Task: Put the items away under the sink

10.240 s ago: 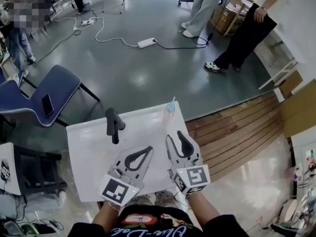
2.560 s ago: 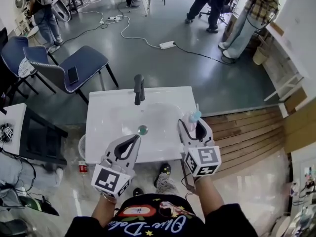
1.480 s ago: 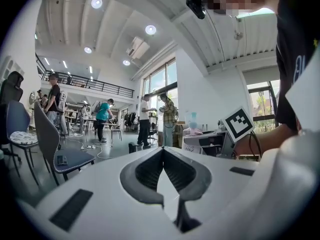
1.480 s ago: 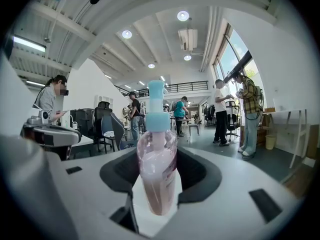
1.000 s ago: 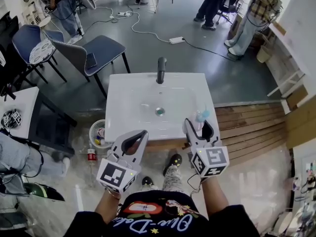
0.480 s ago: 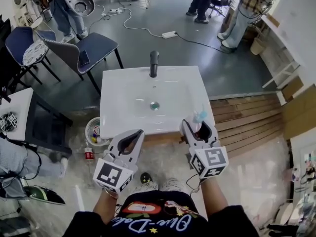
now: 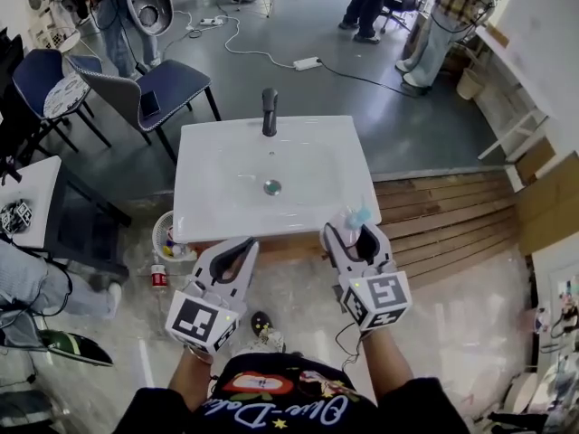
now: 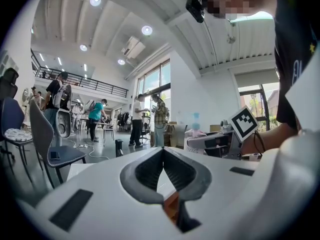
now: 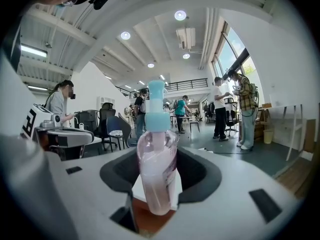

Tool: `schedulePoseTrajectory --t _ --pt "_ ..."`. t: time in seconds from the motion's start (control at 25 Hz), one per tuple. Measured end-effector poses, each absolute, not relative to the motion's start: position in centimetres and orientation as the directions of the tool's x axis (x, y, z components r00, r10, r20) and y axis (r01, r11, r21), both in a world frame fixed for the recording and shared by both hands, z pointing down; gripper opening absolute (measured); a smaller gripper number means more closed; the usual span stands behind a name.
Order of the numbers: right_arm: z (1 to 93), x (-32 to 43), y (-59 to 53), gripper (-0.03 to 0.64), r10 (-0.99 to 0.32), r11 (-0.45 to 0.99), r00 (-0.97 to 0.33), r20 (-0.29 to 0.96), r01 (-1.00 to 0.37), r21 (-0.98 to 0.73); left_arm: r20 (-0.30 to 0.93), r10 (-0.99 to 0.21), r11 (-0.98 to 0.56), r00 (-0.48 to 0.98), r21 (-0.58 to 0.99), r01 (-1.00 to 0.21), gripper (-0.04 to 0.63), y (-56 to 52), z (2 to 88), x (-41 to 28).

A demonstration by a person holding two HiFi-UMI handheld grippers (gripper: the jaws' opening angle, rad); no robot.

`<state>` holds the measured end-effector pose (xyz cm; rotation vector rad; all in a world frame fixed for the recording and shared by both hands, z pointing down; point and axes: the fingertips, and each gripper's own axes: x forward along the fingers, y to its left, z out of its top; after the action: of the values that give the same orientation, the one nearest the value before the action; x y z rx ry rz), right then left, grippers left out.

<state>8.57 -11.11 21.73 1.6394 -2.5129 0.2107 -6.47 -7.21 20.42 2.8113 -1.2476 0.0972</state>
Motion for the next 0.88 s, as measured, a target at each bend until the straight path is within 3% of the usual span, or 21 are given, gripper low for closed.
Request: schedulePoseTrajectory --t 0.88 --pt "20.9 11.3 -2.0 0.215 -0.871 0.46 -0.463 0.162 -0.886 -0.058 0.088 -0.73 -0.68 0.678 0.007 -0.733 0.008 1.7 19.9 -1.5"
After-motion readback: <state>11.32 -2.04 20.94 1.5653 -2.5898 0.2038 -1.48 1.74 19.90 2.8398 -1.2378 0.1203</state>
